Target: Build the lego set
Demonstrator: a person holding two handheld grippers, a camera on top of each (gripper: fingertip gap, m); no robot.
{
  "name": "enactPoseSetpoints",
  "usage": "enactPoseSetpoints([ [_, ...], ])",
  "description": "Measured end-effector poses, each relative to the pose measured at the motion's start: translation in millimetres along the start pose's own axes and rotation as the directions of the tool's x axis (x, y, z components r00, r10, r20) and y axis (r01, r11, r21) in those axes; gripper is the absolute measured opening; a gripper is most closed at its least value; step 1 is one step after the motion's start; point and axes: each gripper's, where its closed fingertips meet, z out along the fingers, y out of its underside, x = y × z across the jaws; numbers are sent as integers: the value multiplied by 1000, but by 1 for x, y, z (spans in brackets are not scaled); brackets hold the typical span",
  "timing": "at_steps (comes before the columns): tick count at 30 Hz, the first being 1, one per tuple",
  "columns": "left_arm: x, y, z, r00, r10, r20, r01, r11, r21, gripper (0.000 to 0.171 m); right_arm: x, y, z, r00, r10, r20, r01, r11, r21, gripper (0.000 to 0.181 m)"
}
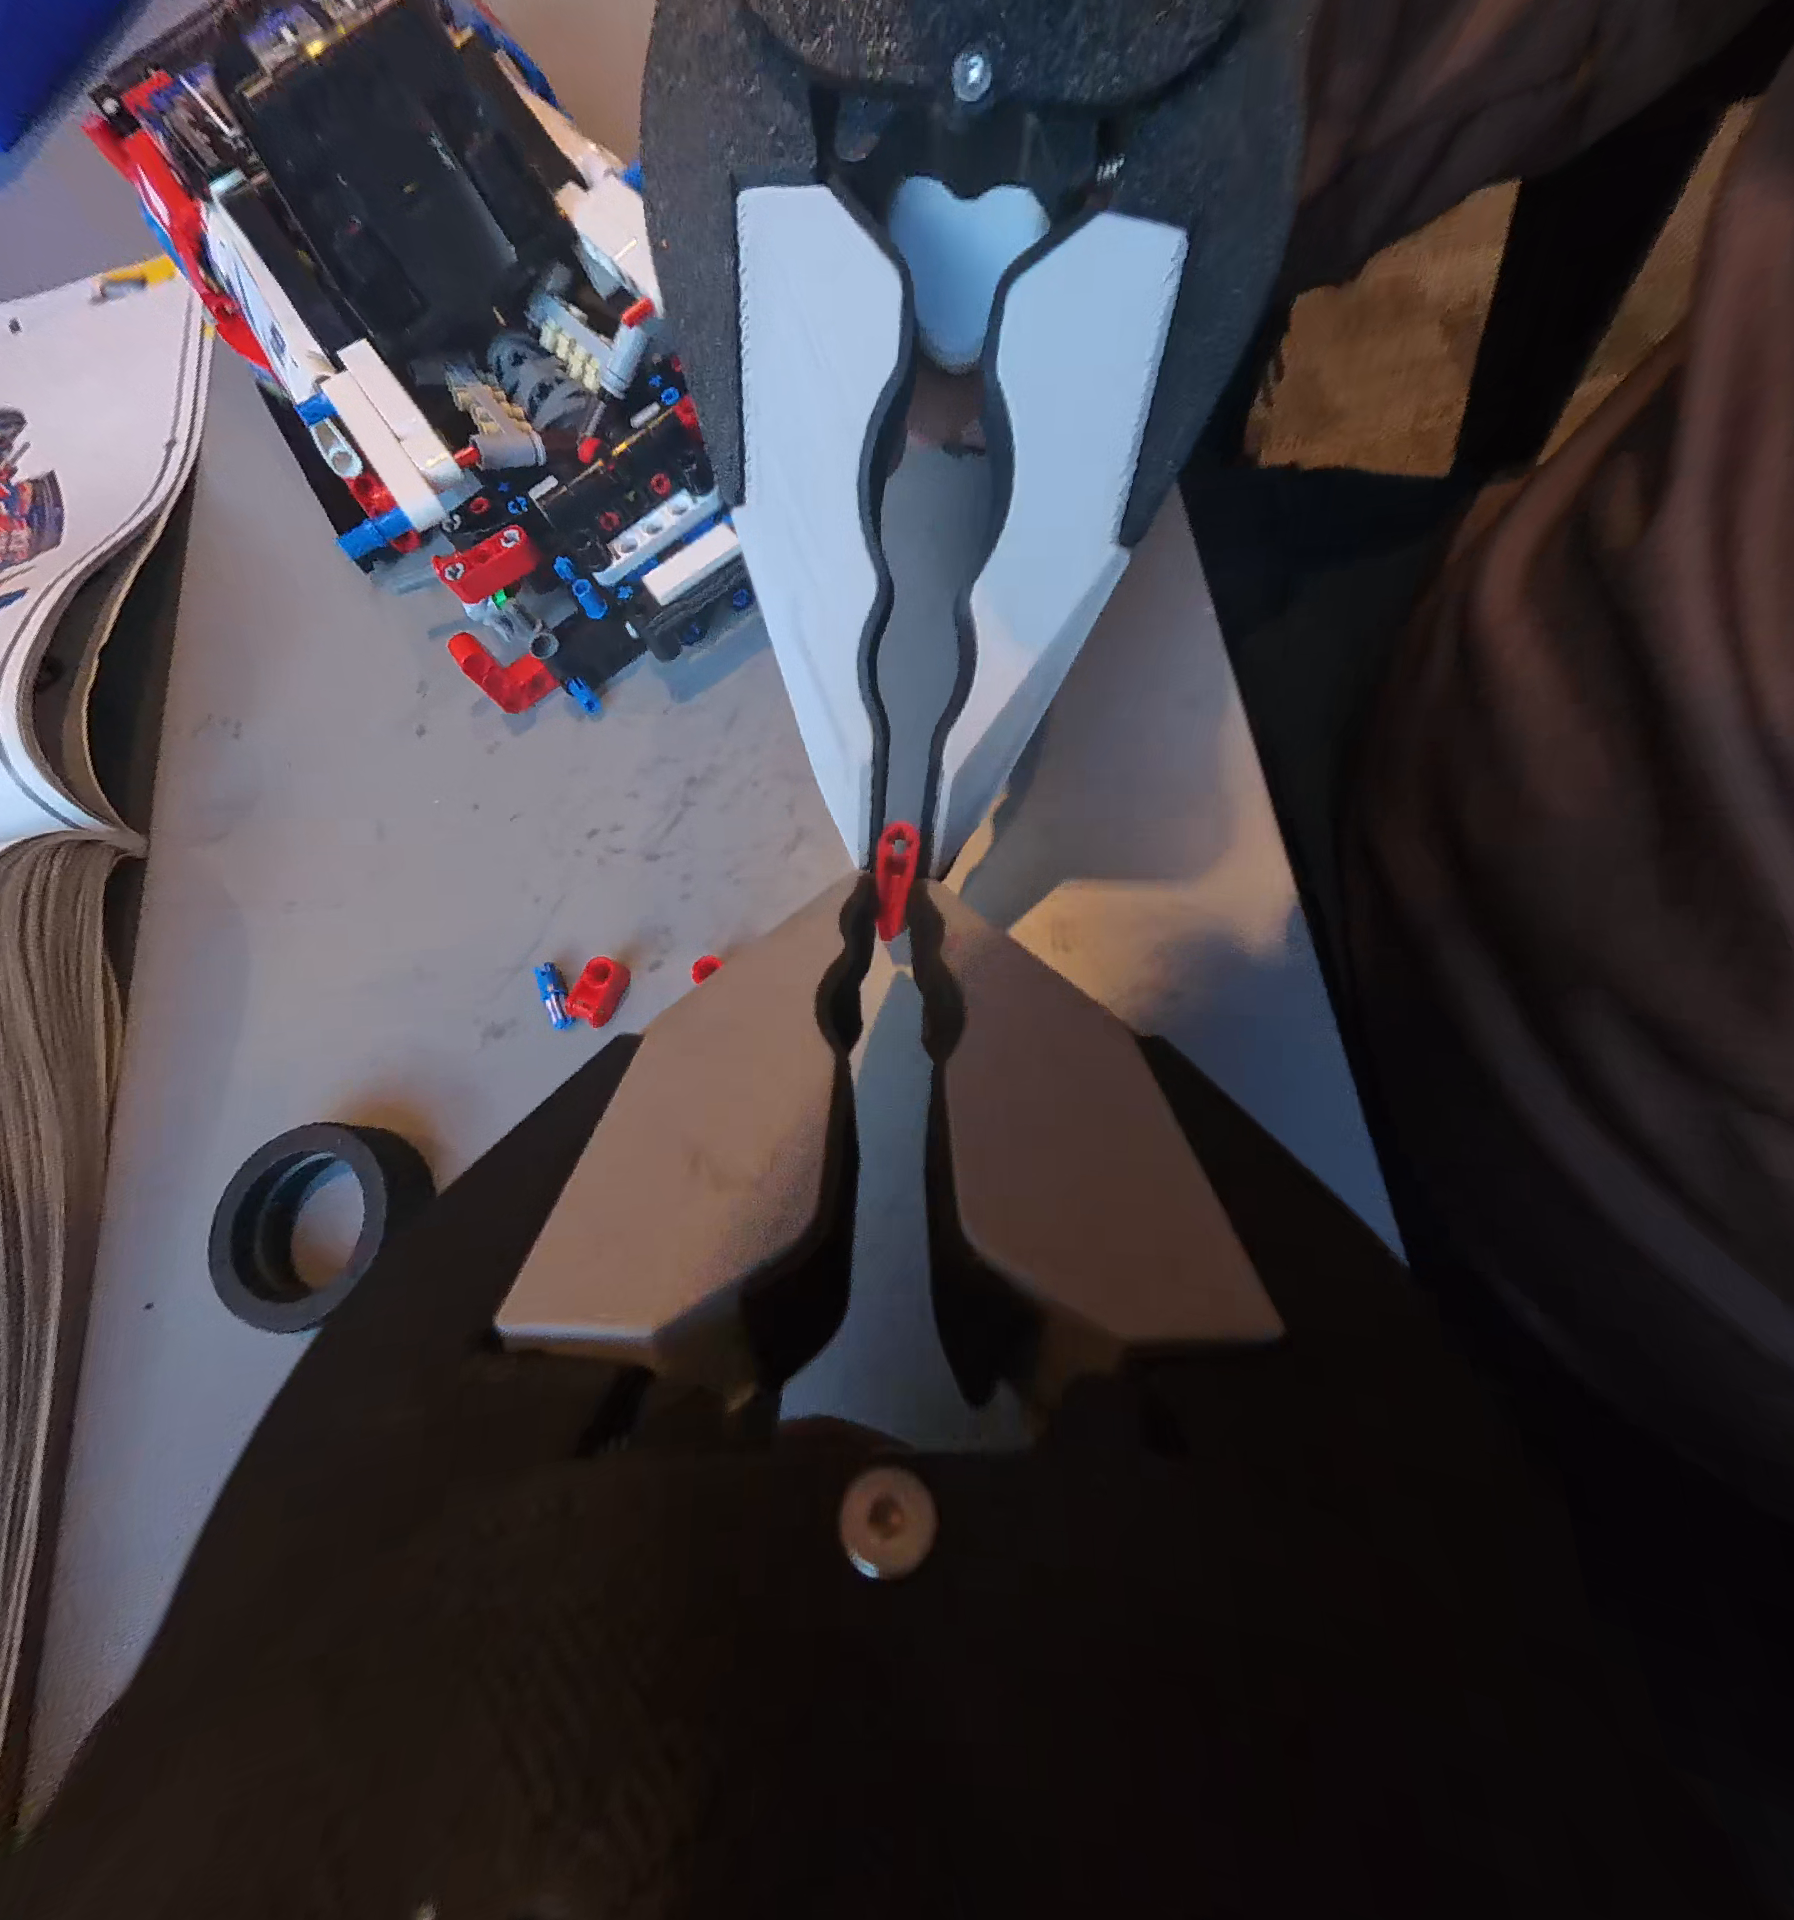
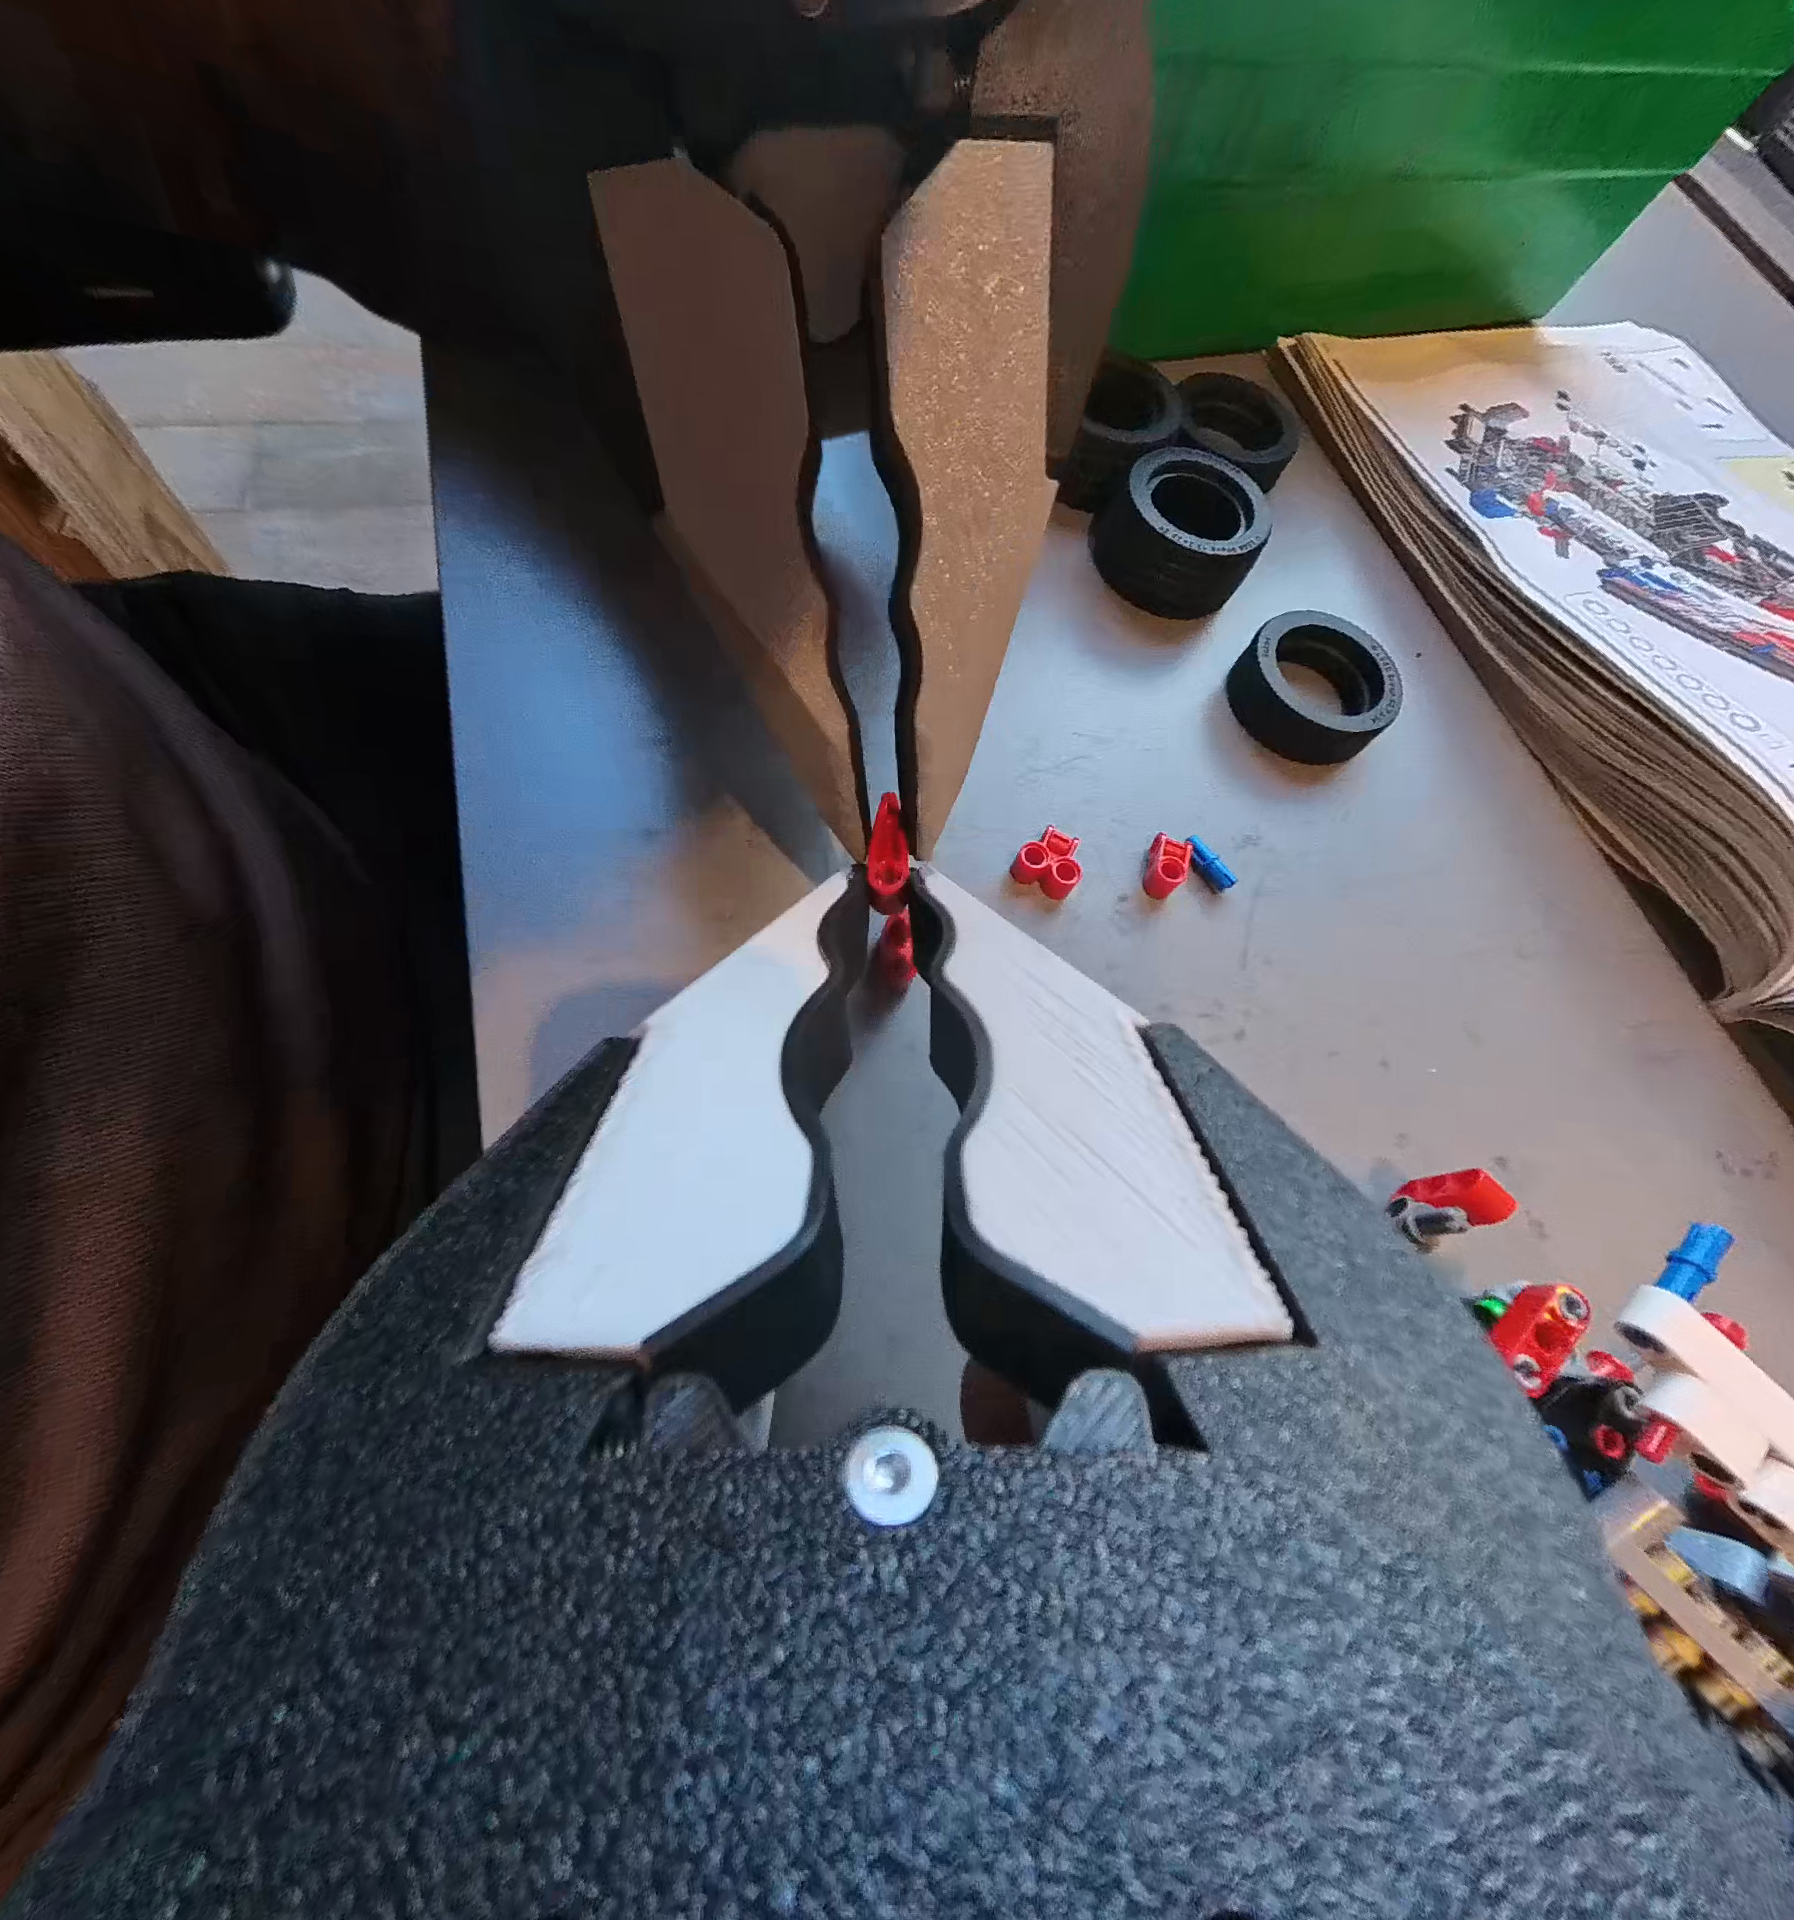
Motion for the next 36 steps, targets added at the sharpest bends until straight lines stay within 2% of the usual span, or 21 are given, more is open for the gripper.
enactPoseSetpoints([
  [4,1,0,0,1000,17,-21,-16,998,64,2,-1,0,1,999,30,35,-30,1000,0,7],
  [8,-1,3,1,999,30,-16,-28,997,69,2,1,2,3,999,36,35,-36,999,-15,7],
  [13,-3,3,2,999,-31,-42,35,994,102,3,3,3,4,999,41,22,-40,999,-22,7],
  [36,-3,9,6,996,-55,-64,58,997,56,3,3,10,8,997,64,32,-62,995,-72,7],
])
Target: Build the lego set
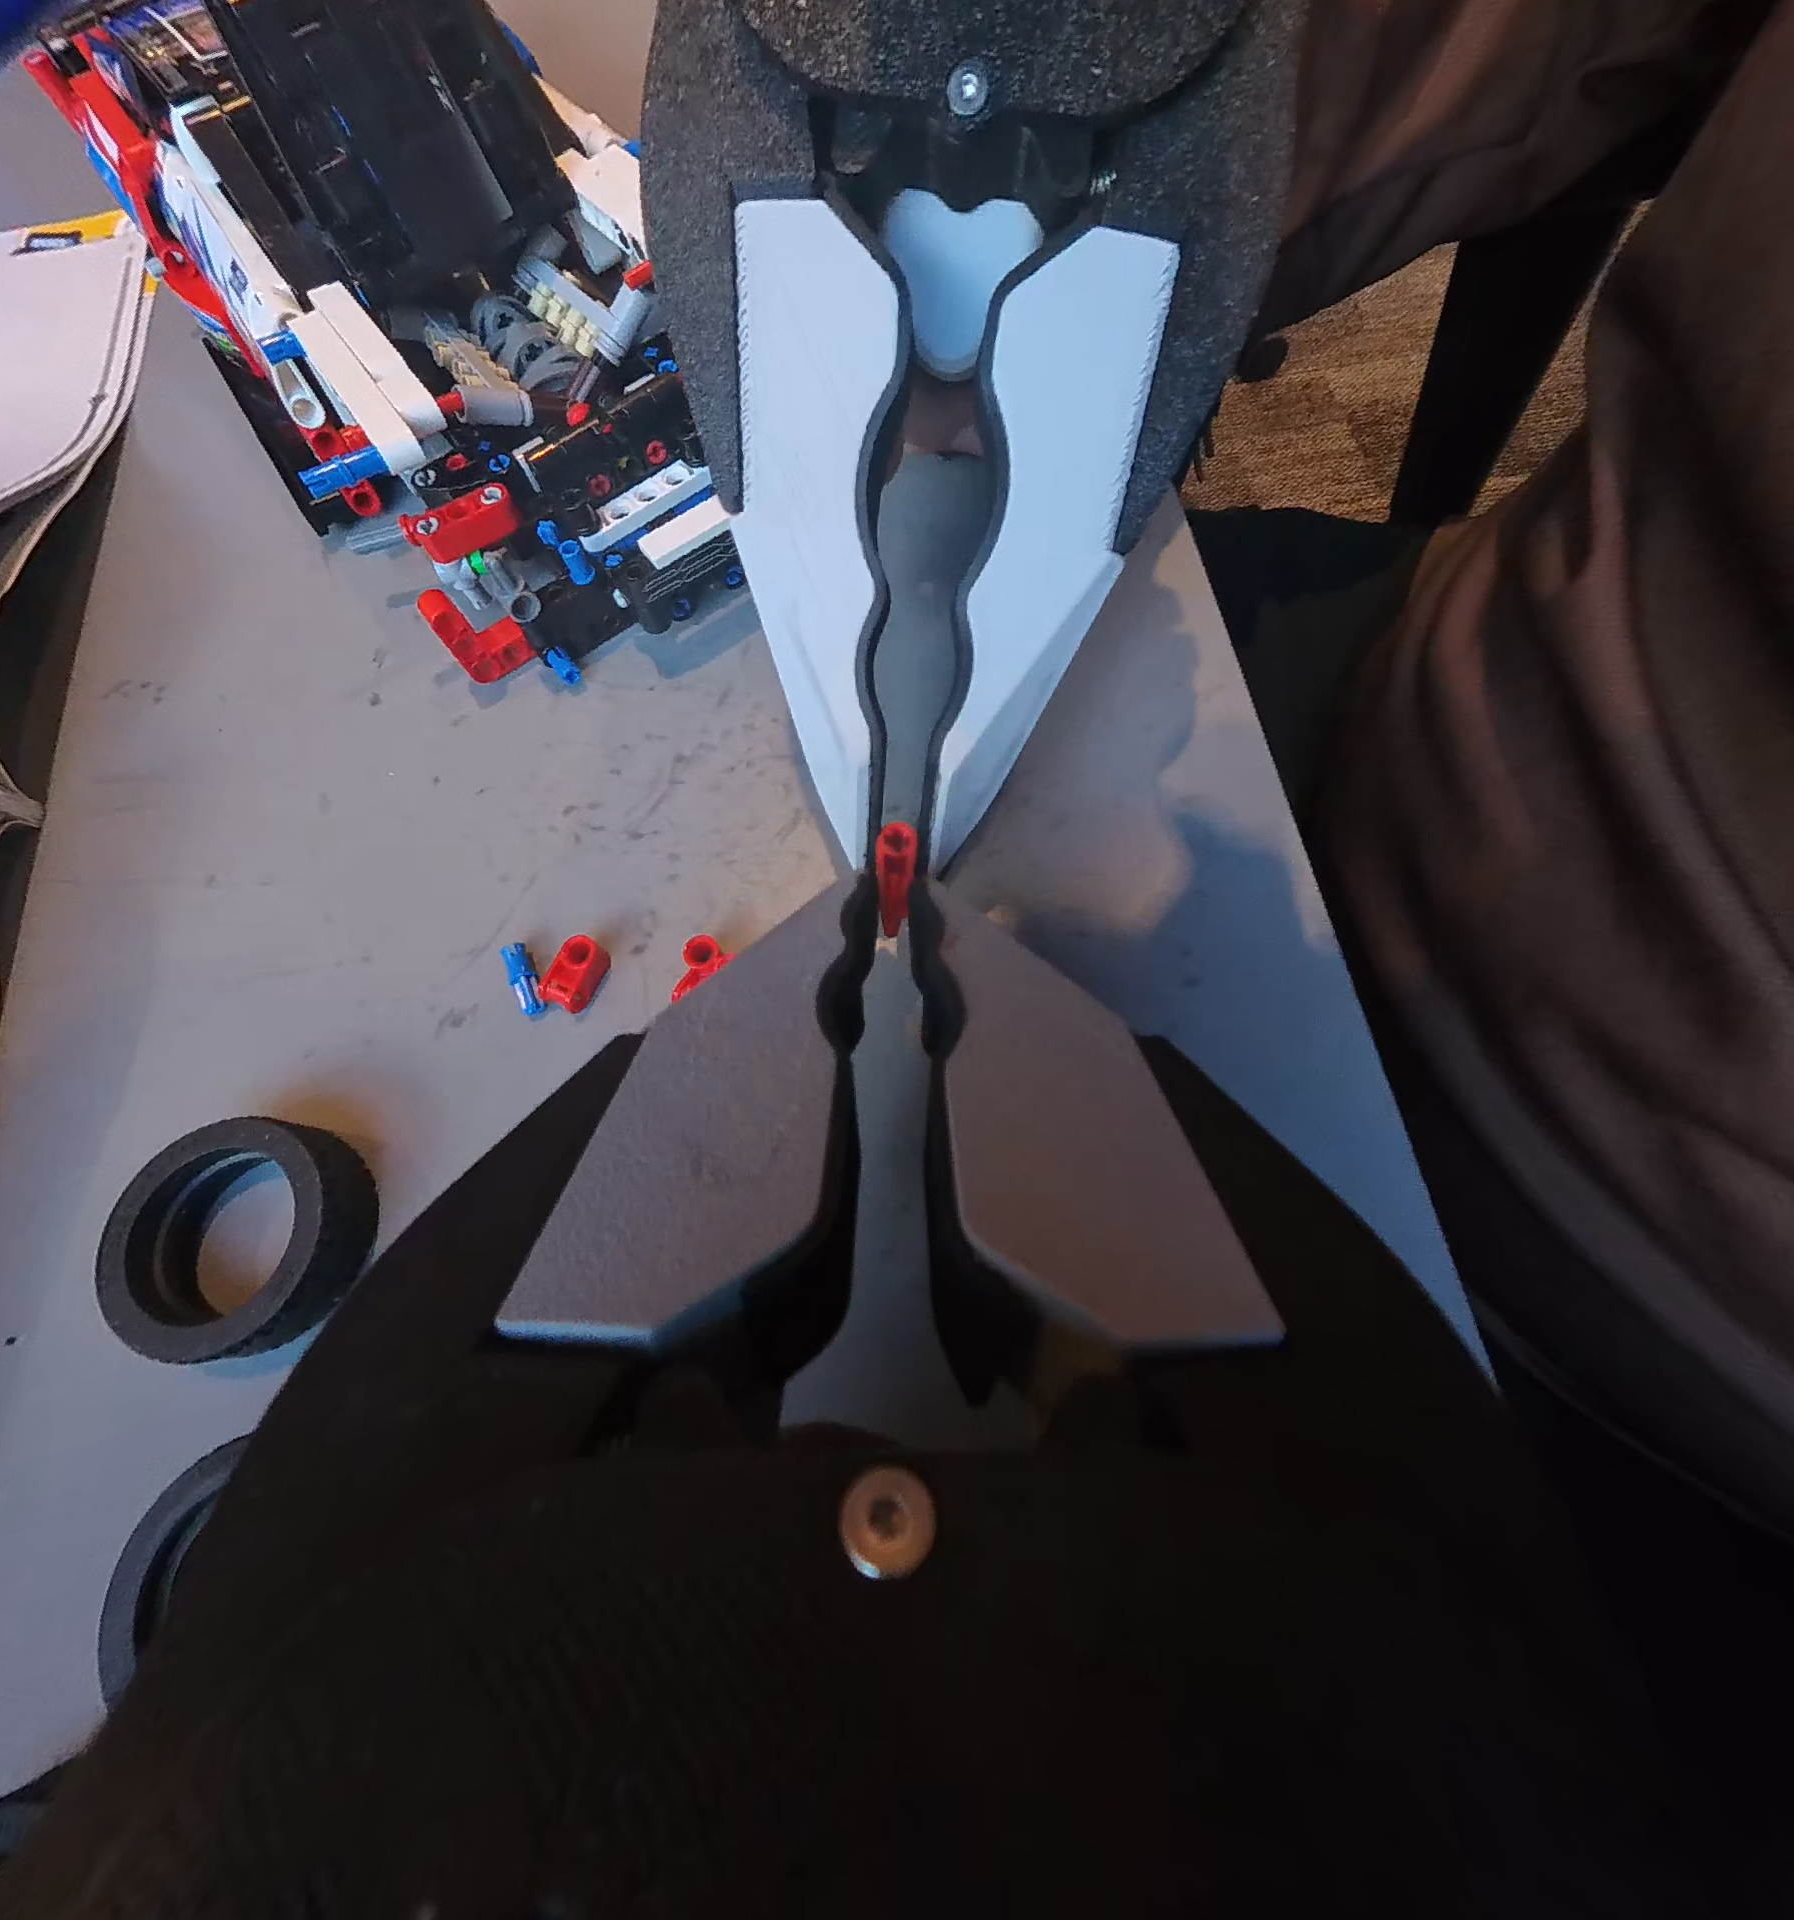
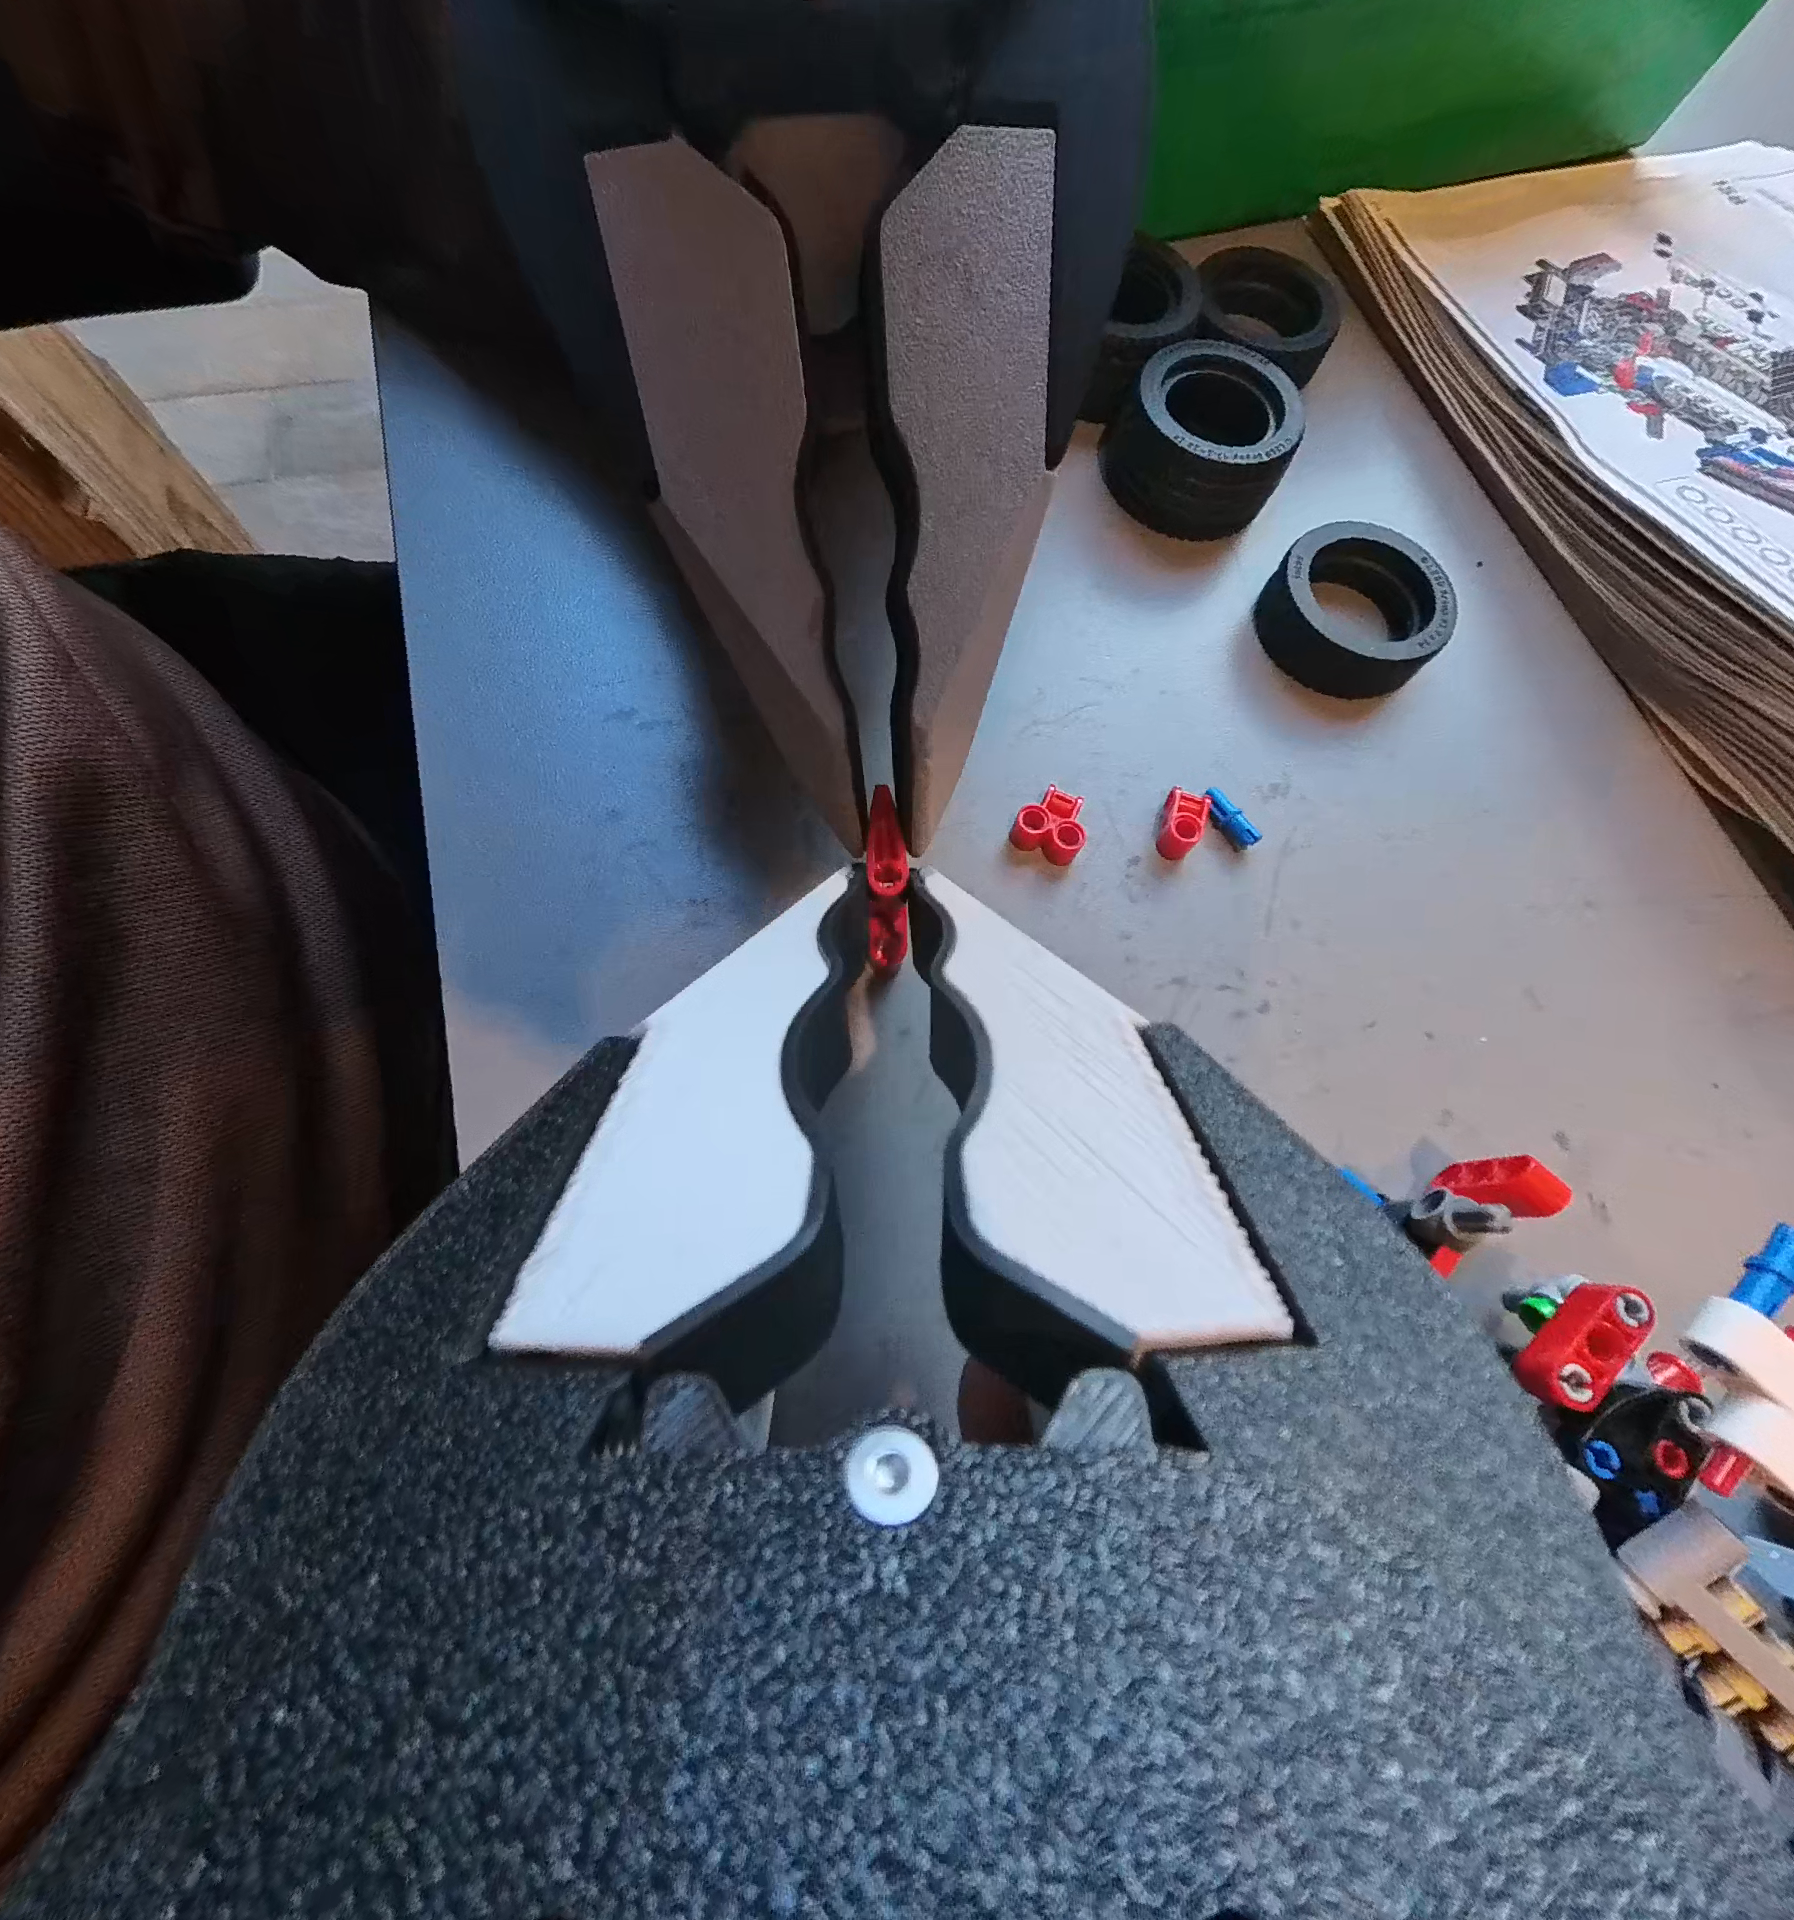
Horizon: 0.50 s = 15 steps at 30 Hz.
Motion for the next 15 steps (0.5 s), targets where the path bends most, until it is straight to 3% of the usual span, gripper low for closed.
enactPoseSetpoints([
  [15,0,2,1,1000,-2,-1,2,1000,-15,3,0,3,2,1000,12,6,-11,1000,-21,7],
])
